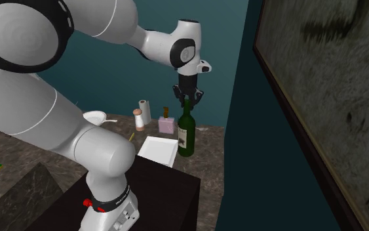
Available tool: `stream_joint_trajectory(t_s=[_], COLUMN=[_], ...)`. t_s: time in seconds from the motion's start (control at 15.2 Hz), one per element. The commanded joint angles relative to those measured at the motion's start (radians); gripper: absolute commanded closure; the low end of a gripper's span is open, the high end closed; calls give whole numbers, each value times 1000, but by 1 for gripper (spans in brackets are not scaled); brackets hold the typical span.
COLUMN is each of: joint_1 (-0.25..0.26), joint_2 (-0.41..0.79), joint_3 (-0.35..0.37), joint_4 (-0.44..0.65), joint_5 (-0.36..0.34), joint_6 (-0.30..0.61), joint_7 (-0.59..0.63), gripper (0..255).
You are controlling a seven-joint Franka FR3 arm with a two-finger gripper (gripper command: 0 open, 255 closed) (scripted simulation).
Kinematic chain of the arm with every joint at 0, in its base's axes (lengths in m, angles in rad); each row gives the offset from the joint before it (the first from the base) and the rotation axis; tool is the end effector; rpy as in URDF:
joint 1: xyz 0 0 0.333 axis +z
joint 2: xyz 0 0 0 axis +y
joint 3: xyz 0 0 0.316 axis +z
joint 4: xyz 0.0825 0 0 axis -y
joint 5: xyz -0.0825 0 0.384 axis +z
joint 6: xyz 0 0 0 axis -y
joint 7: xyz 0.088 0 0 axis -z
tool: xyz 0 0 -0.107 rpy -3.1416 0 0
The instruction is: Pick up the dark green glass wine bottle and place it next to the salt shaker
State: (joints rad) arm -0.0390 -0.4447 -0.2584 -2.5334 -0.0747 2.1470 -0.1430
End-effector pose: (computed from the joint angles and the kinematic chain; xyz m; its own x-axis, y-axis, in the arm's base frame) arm 0.3896 -0.1233 0.4275 0.9941 -0.0943 0.0542 -0.0923 -0.9950 -0.0383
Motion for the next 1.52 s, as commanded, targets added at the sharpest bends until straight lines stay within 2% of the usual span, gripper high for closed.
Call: stream_joint_trajectory(t_s=[0.0,1.45], joint_1=[1,6], joint_2=[-10,-62], joint_3=[5,33], joint_4=[20,278], joint_5=[1,10], joint_6=[-30,-339], joint_7=[4,17], gripper=[255,255])
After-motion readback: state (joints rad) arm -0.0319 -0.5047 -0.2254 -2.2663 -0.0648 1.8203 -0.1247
